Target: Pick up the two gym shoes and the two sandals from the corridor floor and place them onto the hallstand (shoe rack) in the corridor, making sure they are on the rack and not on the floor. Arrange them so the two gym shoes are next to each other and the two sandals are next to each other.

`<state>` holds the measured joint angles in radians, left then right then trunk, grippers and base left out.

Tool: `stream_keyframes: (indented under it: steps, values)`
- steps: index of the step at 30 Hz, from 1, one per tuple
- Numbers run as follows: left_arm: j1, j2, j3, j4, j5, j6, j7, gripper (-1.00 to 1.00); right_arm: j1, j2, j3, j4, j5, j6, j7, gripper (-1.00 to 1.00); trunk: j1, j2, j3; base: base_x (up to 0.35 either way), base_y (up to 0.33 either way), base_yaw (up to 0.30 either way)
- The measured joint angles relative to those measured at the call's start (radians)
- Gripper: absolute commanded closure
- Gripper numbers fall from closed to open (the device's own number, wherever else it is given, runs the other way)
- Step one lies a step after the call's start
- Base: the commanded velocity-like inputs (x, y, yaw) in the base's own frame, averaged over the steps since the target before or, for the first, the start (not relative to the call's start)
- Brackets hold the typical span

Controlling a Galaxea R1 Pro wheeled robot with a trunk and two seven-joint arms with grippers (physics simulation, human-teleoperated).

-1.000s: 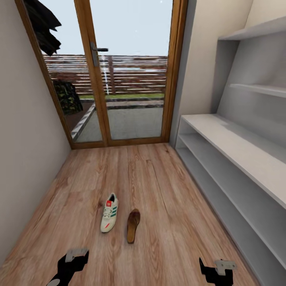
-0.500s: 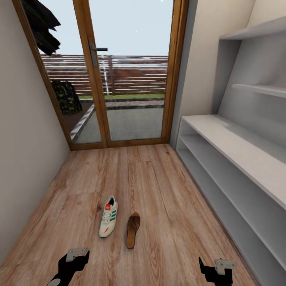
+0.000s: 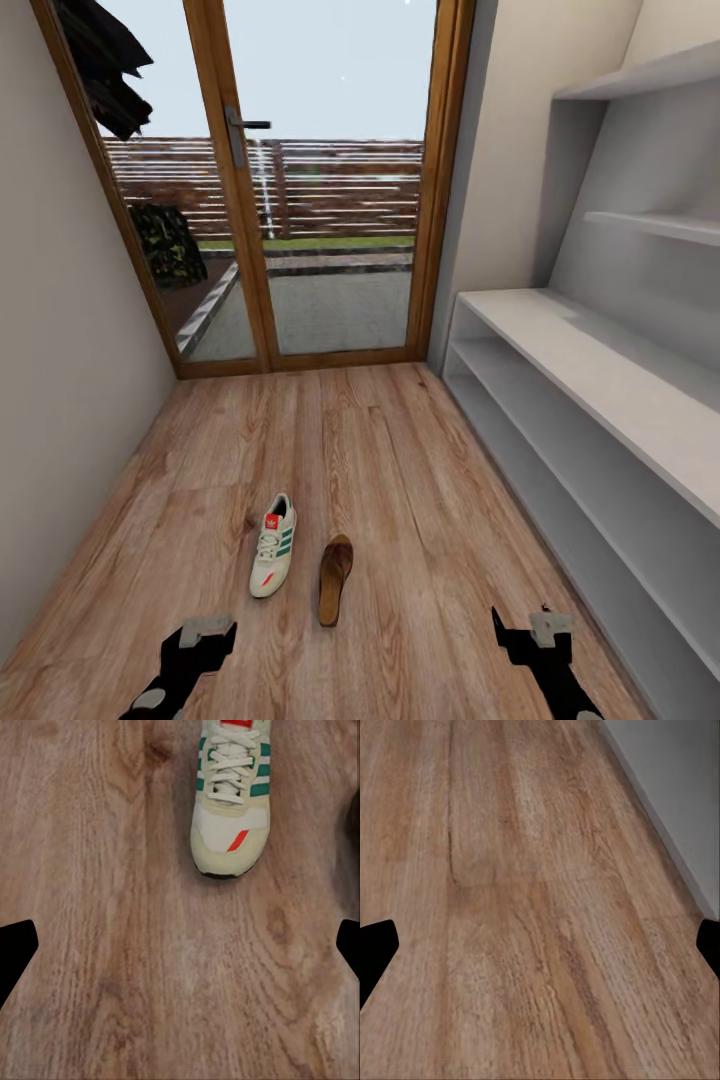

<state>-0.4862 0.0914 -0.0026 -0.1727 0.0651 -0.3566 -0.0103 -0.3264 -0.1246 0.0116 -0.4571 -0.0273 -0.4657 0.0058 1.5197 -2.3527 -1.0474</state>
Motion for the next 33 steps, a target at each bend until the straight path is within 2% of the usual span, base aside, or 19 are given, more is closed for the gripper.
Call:
stream_keyframes:
  steps: [4, 8, 9, 11, 12, 13, 15, 17, 20, 21, 25, 28, 33]
  values:
    - [-0.009, -0.003, -0.016, -0.005, 0.002, 0.009, 0.0, -1.0, 0.0, 0.004, 0.015, -0.129, 0.051, 0.124, 0.0, -1.0, 0.0, 0.0, 0.0, 0.0, 0.0, 0.0]
    - [-0.035, -0.018, -0.023, -0.016, 0.001, 0.039, 0.0, -1.0, -0.001, 0.012, 0.032, -0.279, 0.08, 0.282, 0.003, -1.0, 0.0, 0.0, 0.0, 0.0, 0.0, 0.0]
    - [-0.065, -0.036, -0.028, -0.023, 0.0, 0.104, -0.001, -1.0, -0.001, 0.03, 0.053, -0.409, 0.091, 0.424, 0.017, -1.0, 0.0, 0.0, 0.0, 0.0, 0.0, 0.0]
    - [-0.081, -0.046, -0.028, -0.025, 0.0, 0.145, -0.001, -1.0, -0.001, 0.042, 0.063, -0.514, 0.094, 0.485, 0.038, -1.0, 0.0, 0.0, 0.0, 0.0, 0.0, 0.0]
    - [-0.081, -0.046, -0.027, -0.025, 0.0, 0.145, -0.001, -1.0, -0.001, 0.042, 0.063, -0.516, 0.094, 0.486, 0.038, -1.0, 0.0, 0.0, 0.0, 0.0, 0.0, 0.0]
    - [-0.107, -0.059, -0.029, -0.031, 0.0, 0.204, -0.001, -1.0, -0.003, 0.058, 0.074, -0.641, 0.097, 0.588, 0.098, -1.0, 0.0, 0.0, 0.0, 0.0, 0.0, 0.0]
    - [-0.116, -0.063, -0.029, -0.036, 0.0, 0.222, -0.001, -1.0, -0.003, 0.064, 0.077, -0.733, 0.098, 0.641, 0.136, -1.0, 0.0, 0.0, 0.0, 0.0, 0.0, 0.0]
    - [-0.123, -0.066, -0.03, -0.042, 0.0, 0.236, 0.0, -1.0, -0.003, 0.069, 0.077, -0.845, 0.099, 0.735, 0.204, -1.0, 0.0, 0.0, 0.0, 0.0, 0.0, 0.0]
    - [-0.124, -0.067, -0.032, -0.046, -0.001, 0.243, 0.002, -1.0, -0.003, 0.07, 0.076, -0.883, 0.1, 0.775, 0.232, -1.0, 0.0, 0.0, 0.0, 0.0, 0.0, 0.0]
    - [-0.122, -0.065, -0.033, -0.048, -0.001, 0.247, 0.003, -1.0, -0.003, 0.068, 0.074, -0.92, 0.101, 0.824, 0.266, -1.0, 0.0, 0.0, 0.0, 0.008, 0.0, 0.0]
    - [-0.12, -0.06, -0.034, -0.049, -0.002, 0.249, 0.004, -1.0, -0.002, 0.064, 0.075, -0.938, 0.104, 0.854, 0.285, -1.0, 0.0, 0.0, 0.0, 0.118, -0.012, 0.0]
    - [-0.12, -0.059, -0.035, -0.049, -0.002, 0.249, 0.005, -1.0, -0.002, 0.061, 0.075, -0.936, 0.105, 0.858, 0.289, -1.0, 0.0, 0.0, 0.0, 0.236, -0.068, 0.0]
    - [-0.12, -0.063, -0.035, -0.048, -0.003, 0.249, 0.006, -1.0, -0.001, 0.046, 0.074, -0.876, 0.105, 0.86, 0.294, -1.0, 0.0, 0.0, 0.0, 0.192, -0.064, 0.0]
